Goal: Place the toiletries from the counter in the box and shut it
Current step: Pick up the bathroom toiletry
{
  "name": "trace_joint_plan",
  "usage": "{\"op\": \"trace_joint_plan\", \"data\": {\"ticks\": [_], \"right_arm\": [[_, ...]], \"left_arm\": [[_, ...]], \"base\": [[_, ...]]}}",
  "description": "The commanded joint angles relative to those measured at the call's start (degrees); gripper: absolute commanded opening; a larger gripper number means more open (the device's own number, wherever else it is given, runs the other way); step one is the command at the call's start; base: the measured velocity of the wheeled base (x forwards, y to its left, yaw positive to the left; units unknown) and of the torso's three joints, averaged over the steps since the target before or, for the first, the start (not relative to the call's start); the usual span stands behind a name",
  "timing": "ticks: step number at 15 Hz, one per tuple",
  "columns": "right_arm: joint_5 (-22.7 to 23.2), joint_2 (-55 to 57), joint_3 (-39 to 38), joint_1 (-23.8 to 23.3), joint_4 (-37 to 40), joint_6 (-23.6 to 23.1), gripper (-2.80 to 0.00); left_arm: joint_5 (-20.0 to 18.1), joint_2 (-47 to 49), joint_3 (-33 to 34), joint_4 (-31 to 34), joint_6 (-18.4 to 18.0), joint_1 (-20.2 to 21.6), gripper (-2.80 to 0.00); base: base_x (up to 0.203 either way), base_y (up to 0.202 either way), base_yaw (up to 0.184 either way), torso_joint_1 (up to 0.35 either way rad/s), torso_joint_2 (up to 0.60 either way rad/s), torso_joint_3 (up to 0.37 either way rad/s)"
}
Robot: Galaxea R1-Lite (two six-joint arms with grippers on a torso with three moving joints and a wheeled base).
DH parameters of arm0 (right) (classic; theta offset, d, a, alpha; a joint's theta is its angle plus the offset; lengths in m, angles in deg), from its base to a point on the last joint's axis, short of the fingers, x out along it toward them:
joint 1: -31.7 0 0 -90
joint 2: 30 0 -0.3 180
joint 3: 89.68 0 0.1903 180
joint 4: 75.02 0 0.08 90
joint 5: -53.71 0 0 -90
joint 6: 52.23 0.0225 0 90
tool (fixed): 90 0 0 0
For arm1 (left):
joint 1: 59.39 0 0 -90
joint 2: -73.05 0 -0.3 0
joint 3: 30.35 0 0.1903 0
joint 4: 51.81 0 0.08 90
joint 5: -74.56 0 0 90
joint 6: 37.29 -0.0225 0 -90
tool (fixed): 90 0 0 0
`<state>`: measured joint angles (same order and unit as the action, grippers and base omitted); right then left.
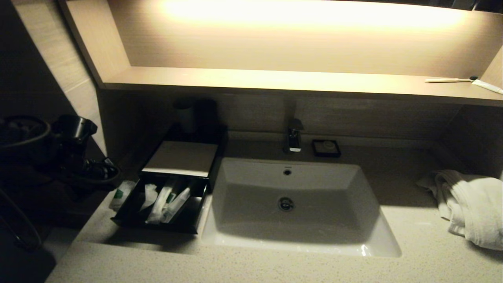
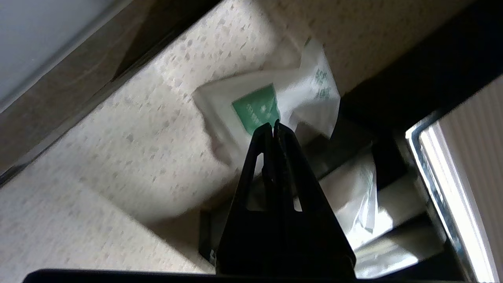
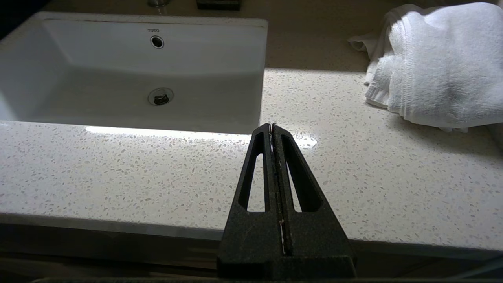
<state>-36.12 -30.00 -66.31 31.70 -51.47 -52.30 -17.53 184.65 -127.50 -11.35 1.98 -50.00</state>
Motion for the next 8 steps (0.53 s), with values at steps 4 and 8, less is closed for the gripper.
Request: {"op": "trace_joint_plan", "data": {"ticks": [4,8], "right_arm": [[0.0,0.0,0.0,0.0,0.0,0.0,-2.80],[0.0,0.0,0.0,0.0,0.0,0.0,-2.80]], "left_arm": [[-0.1,1.2,-0.3,-1.8,1.2,0.0,-2.80],[-0.3,1.8,-0.8,-3.5,1.8,-0.3,0.00]], "base": [[0.000,0.000,0.000,0.000,0.00,0.000],[0.000,0.000,0.000,0.000,0.00,0.000]]}}
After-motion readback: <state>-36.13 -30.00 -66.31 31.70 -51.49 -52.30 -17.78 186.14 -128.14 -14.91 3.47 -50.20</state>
